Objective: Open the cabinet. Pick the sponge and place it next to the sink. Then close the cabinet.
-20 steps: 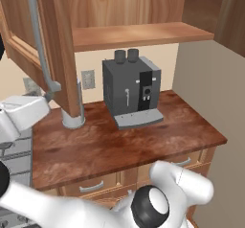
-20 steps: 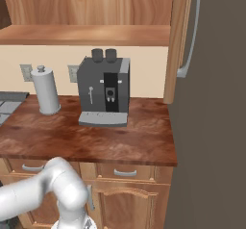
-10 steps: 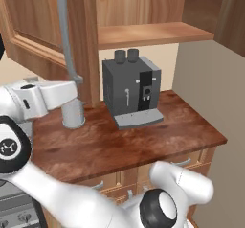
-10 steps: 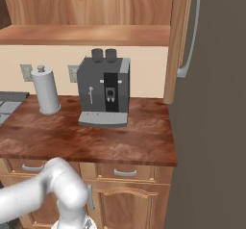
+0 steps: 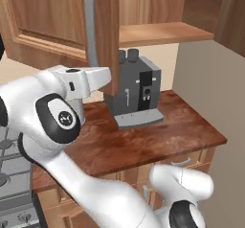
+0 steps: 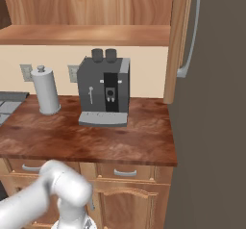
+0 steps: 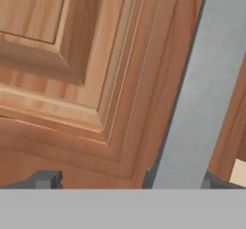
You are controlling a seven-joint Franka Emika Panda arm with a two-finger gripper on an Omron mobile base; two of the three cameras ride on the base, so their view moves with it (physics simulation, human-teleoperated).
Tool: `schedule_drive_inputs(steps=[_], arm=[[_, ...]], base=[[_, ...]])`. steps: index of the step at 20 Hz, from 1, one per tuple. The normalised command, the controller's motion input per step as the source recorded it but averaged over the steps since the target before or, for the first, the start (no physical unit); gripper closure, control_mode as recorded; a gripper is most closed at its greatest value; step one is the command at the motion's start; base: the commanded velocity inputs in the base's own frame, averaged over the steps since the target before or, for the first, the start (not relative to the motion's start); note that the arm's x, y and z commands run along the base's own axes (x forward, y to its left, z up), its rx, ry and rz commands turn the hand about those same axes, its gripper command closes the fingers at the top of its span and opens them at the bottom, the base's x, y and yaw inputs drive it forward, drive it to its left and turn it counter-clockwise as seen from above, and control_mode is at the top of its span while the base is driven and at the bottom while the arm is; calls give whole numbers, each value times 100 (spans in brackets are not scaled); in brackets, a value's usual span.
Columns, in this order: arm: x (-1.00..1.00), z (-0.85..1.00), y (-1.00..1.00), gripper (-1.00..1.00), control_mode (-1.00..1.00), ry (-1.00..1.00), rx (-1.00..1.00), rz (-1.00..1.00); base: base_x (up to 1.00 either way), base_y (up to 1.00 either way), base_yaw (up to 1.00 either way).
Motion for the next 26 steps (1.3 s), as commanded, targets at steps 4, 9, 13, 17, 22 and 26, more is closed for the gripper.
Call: schedule_drive_inputs(steps=[4, 9, 13, 17, 22, 26], arm=[[76, 0, -60, -100, -100, -2, 1, 29], [80, 0, -52, -100, -100, -1, 1, 29], [83, 0, -46, -100, -100, 0, 0, 29], [54, 3, -35, -100, -100, 0, 0, 26], [38, 14, -20, -100, -100, 0, 0, 21], [72, 2, -4, -100, -100, 3, 0, 16]], base=[[0, 0, 0], [0, 0, 0], [0, 0, 0], [0, 0, 0], [0, 0, 0], [0, 0, 0]])
